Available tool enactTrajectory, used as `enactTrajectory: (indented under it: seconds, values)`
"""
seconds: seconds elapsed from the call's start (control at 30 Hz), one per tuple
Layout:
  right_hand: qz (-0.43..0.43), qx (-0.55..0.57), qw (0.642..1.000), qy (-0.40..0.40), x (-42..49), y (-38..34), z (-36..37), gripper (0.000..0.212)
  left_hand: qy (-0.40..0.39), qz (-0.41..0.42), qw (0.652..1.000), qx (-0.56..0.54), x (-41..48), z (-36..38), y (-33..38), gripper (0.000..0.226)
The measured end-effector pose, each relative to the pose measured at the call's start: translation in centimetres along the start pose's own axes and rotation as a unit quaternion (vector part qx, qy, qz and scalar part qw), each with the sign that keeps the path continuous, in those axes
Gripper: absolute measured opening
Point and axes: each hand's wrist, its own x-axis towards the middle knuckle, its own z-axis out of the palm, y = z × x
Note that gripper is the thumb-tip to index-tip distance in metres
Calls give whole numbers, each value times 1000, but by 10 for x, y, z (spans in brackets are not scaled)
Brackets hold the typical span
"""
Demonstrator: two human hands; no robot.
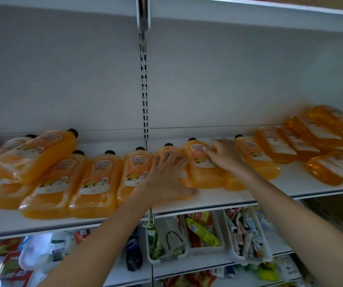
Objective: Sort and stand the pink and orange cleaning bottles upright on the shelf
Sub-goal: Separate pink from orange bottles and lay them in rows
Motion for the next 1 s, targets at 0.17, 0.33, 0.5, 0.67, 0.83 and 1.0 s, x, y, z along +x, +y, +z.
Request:
enactTrajectory:
  seconds: [0.17, 0.33, 0.5, 0.67, 0.83, 1.0]
  values:
    - [-6, 121, 992, -32, -7, 12, -23, 63, 28, -1, 1000, -8, 2, 1, -2, 81]
    - [-77, 44, 996, -26, -10, 26, -18, 44, 14, -26, 1000, 0, 9, 2, 2, 73]
    - [-108, -3, 994, -23, 9, 30, -10, 35, 36, -75, 996, 42, 10, -1, 3, 71]
    - [-81, 132, 988, 14, 19, 29, -11, 33, 62, -113, 988, 91, 12, -2, 8, 70]
    - [-19, 6, 991, 136, 22, 67, -24, 42, 43, -35, 992, 110, 9, 3, 5, 62]
    - [66, -124, 990, -16, 23, 103, -38, 69, 48, -36, 992, 108, 7, 9, 7, 59]
